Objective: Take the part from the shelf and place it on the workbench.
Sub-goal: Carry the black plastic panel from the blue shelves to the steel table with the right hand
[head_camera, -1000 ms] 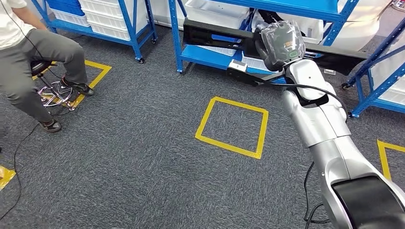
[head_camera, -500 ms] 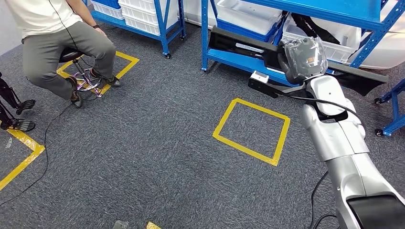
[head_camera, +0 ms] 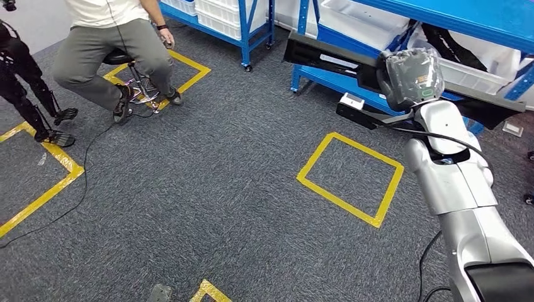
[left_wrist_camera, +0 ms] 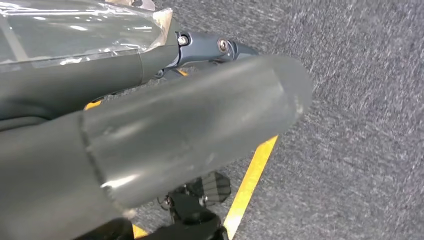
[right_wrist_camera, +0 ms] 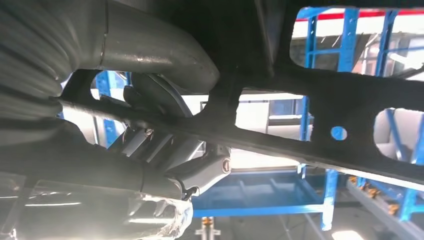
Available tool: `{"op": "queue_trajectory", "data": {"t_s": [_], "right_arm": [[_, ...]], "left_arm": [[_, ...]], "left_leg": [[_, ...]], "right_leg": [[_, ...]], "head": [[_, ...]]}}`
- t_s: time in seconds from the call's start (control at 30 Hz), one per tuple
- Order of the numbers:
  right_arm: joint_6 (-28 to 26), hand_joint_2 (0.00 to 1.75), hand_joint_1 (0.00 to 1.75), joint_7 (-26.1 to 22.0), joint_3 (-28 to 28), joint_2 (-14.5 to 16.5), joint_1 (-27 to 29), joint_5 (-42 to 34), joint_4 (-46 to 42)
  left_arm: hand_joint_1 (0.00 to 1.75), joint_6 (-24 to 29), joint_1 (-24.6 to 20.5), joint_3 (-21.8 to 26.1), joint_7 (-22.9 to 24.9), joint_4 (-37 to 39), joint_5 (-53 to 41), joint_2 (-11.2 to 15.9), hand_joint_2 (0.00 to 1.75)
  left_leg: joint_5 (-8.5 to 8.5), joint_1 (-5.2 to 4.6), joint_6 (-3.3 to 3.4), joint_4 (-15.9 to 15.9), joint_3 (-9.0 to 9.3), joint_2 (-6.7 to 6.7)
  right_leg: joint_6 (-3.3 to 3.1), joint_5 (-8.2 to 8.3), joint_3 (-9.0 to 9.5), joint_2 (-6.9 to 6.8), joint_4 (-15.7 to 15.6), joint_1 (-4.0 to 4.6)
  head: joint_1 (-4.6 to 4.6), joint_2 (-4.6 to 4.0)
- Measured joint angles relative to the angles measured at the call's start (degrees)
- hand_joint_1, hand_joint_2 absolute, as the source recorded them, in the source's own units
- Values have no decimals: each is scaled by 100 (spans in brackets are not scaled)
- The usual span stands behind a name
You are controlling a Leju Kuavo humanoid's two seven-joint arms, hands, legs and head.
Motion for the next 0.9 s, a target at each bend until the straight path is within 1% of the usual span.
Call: {"op": "queue_trajectory", "data": {"t_s": [0.03, 0.07, 0.1, 0.13, 0.17, 0.2, 0.23, 0.27, 0.3, 0.33, 0.37, 0.4, 0.43, 0.47, 0.5, 0.53, 0.57, 0.6, 0.63, 0.67, 0.7, 0.73, 0.77, 0.8, 0.83, 0.87, 0.9], "right_arm": [[-8, 175, 175, -22, -12, -36, 10, -7, -14], [-30, 175, 175, -55, -22, -53, 17, -7, -25], [-67, 175, 175, -90, -30, -64, 20, 3, -29], [-113, 175, 175, -121, -33, -63, 24, 20, -22], [-162, 175, 175, -141, -29, -51, 31, 44, -3], [-208, 175, 175, -148, -20, -33, 40, 71, 29], [-253, 175, 175, -147, -6, 0, 50, 97, 76], [-297, 175, 175, -145, 9, 40, 57, 120, 128], [-344, 175, 175, -144, 23, 88, 60, 137, 180], [-397, 175, 175, -143, 39, 142, 60, 156, 227], [-456, 175, 175, -143, 55, 195, 60, 179, 268], [-517, 175, 175, -143, 72, 258, 60, 211, 303], [-569, 175, 175, -143, 89, 324, 61, 250, 335], [-603, 175, 175, -143, 110, 400, 61, 289, 364], [-619, 175, 175, -140, 135, 476, 61, 322, 385], [-628, 175, 175, -136, 160, 549, 58, 347, 401], [-639, 175, 175, -132, 186, 619, 53, 371, 411], [-656, 175, 175, -128, 206, 670, 46, 388, 416], [-673, 175, 175, -126, 219, 713, 39, 403, 419], [-687, 175, 175, -126, 227, 742, 35, 414, 421], [-694, 175, 175, -126, 233, 765, 33, 421, 427], [-697, 175, 175, -126, 239, 790, 33, 429, 436], [-699, 175, 175, -126, 247, 820, 33, 437, 446], [-703, 175, 175, -126, 257, 851, 32, 444, 455], [-708, 175, 175, -126, 271, 879, 27, 449, 462], [-716, 175, 175, -126, 285, 904, 15, 452, 466], [-727, 175, 175, -126, 295, 918, -5, 456, 468]], "left_arm": [[0, -10, -7, -11, 22, -2, -15, 1, 0], [0, -16, -18, -20, 37, -3, -22, 3, 0], [0, -19, -37, -25, 45, -4, -27, 5, 0], [0, -22, -62, -27, 44, -5, -30, 4, 0], [0, -25, -94, -29, 36, -6, -32, 4, 0], [0, -26, -117, -30, 26, -6, -33, 2, 0], [0, -24, -131, -31, 19, -6, -34, -1, 0], [0, -14, -136, -31, 18, -6, -35, -2, 0], [0, -3, -137, -30, 25, -6, -36, -1, 0], [0, 8, -139, -28, 46, -6, -44, 1, 0], [0, 11, -143, -28, 80, -6, -60, 6, 0], [0, 3, -146, -28, 117, -6, -86, 12, 0], [0, -10, -146, -30, 153, -6, -119, 18, 0], [0, -27, -142, -32, 179, -6, -153, 24, 0], [0, -44, -136, -35, 192, -6, -188, 30, 0], [0, -58, -130, -37, 204, -6, -217, 42, 0], [0, -70, -129, -41, 218, -6, -243, 53, 0], [0, -78, -137, -49, 232, -6, -267, 62, 0], [0, -83, -150, -59, 249, -6, -284, 70, 0], [0, -84, -164, -70, 264, -6, -299, 70, 0], [0, -84, -175, -80, 281, -6, -312, 71, 0], [0, -85, -180, -86, 301, -6, -319, 71, 0], [0, -85, -182, -91, 320, -6, -325, 74, 0], [0, -85, -182, -96, 336, -6, -330, 79, 0], [0, -84, -186, -102, 348, -6, -332, 86, 0], [0, -84, -192, -108, 355, -5, -334, 89, 0], [0, -84, -204, -113, 364, -5, -337, 86, 0]], "left_leg": [[24, 7, 38, -29, 0, -58], [54, 14, 85, -62, 4, -111], [83, 23, 128, -95, 8, -154], [107, 32, 161, -116, 8, -198], [120, 29, 182, -119, -2, -250], [126, 26, 188, -119, -11, -305], [132, 25, 189, -118, -16, -370], [139, 25, 187, -115, -19, -434], [146, 28, 178, -108, -20, -500], [149, 33, 165, -93, -24, -567], [150, 33, 143, -70, -38, -629], [154, 33, 113, -46, -63, -692], [163, 33, 76, -30, -95, -742], [181, 38, 33, -28, -126, -786], [205, 50, -7, -36, -150, -827], [216, 66, -41, -40, -172, -825], [183, 72, -74, 0, -200, -756], [88, 77, -106, 135, -265, -645], [-69, 85, -136, 390, -379, -509], [-261, 93, -167, 748, -539, -399], [-435, 113, -194, 1140, -718, -346], [-542, 136, -216, 1449, -859, -324], [-554, 162, -236, 1582, -916, -313], [-466, 194, -259, 1486, -856, -291], [-315, 232, -286, 1191, -689, -237], [-163, 270, -320, 806, -465, -115], [-52, 286, -339, 454, -269, -10]], "right_leg": [[25, -20, -16, -3, 16, -1], [35, -83, -59, 80, 100, -6], [30, -183, -143, 206, 275, -14], [10, -325, -288, 357, 563, -28], [-16, -477, -460, 468, 931, -35], [-24, -595, -630, 513, 1285, -39], [-11, -653, -753, 534, 1528, -43], [23, -629, -786, 545, 1580, -49], [75, -517, -708, 559, 1406, -63], [134, -349, -542, 608, 1051, -90], [181, -202, -363, 709, 666, -118], [194, -84, -217, 791, 352, -136], [184, -18, -131, 857, 164, -143], [149, 3, -111, 874, 106, -128], [108, 28, -112, 826, 97, -108], [67, 54, -111, 781, 83, -110], [27, 78, -108, 732, 64, -111], [-15, 97, -101, 680, 44, -118], [-49, 111, -95, 624, 29, -122], [-67, 112, -95, 565, 27, -112], [-78, 111, -96, 505, 27, -104], [-80, 109, -96, 445, 27, -99], [-80, 108, -97, 388, 27, -100], [-79, 106, -95, 334, 28, -103], [-74, 103, -93, 282, 29, -107], [-60, 95, -94, 235, 32, -99], [-35, 78, -105, 193, 49, -79]], "head": [[-2, 0], [-3, 0], [0, 0], [1, 0], [6, 0], [8, 0], [8, 0], [8, 0], [8, 0], [8, 0], [7, 0], [8, 0], [3, 0], [2, 0], [2, 0], [-1, 0], [-2, 0], [-14, 0], [-22, 0], [-32, 0], [-39, 0], [-38, 0], [-40, 0], [-40, 0], [-40, 0], [-42, 0], [-42, 0]]}}
